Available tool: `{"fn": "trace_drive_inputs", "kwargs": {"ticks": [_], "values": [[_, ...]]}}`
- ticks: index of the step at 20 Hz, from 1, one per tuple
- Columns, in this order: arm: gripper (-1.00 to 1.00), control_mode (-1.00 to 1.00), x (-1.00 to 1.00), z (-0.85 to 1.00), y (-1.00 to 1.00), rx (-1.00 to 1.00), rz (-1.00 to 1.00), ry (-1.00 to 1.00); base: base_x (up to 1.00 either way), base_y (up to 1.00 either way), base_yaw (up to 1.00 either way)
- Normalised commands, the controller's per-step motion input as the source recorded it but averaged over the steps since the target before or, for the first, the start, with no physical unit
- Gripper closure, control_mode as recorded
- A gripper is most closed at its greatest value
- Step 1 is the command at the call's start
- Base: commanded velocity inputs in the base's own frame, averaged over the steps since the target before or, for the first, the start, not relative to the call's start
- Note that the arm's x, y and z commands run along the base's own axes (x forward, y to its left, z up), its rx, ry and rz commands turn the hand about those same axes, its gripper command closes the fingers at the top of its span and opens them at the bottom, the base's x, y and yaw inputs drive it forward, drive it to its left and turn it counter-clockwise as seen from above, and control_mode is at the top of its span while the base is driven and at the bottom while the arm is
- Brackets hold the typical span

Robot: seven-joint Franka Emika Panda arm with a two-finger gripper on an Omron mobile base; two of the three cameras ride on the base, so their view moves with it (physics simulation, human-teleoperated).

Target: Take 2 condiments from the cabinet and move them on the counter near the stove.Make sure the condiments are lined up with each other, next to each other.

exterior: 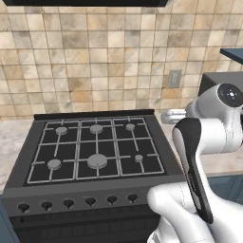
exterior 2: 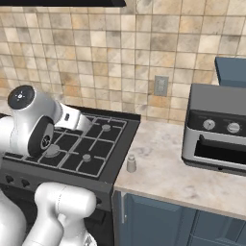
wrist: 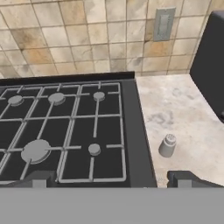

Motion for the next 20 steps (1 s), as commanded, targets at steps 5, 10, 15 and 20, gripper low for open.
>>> {"fn": "trace_drive_inputs", "kwargs": {"ticks": [5,10,15,20], "values": [[-1.0,-1.0,-0.31,0.25,0.01,-0.06,0.0,-0.02,0.0,0.0,0.0],[-1.0,-1.0,-0.32,0.2,0.0,-0.03,0.0,0.0,0.0,0.0,0.0],[-1.0,1.0,-0.16,0.07,0.0,0.0,0.0,0.0,-0.01,0.0,0.0],[-1.0,1.0,0.0,0.0,0.0,0.0,0.0,0.0,-0.23,0.13,0.01]]}}
